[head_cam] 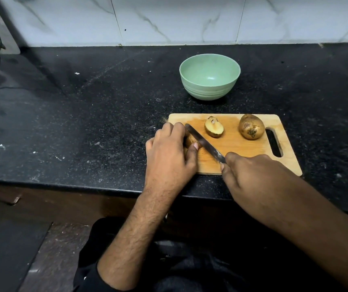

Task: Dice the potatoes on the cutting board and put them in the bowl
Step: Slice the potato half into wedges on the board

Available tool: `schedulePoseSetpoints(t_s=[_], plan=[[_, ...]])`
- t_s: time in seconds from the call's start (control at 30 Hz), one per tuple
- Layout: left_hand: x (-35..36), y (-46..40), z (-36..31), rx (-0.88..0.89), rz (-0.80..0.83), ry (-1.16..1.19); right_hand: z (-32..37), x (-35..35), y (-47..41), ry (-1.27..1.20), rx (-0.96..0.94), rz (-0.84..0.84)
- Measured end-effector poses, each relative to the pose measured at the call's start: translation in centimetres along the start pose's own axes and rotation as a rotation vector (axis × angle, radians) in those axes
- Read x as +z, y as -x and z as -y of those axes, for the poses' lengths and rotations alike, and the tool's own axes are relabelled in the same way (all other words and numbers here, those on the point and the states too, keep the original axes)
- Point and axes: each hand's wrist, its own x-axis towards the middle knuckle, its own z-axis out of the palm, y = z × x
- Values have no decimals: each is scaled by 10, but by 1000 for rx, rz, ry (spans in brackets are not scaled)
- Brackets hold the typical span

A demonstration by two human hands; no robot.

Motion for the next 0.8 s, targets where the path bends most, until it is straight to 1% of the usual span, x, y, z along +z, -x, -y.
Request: schedulePoseSetpoints(t_s=[0.2,0.43,0.53,0.8], plan=[[-1,-2,-1,62,-2,-80,3,4,0,69,25,-24],[-1,-6,2,70,12,-34,8,7,-6,106,68,7],[0,-6,4,66,9,-31,9,4,-10,123,88,45],[0,-6,7,35,-2,47,16,7,-39,132,46,76]])
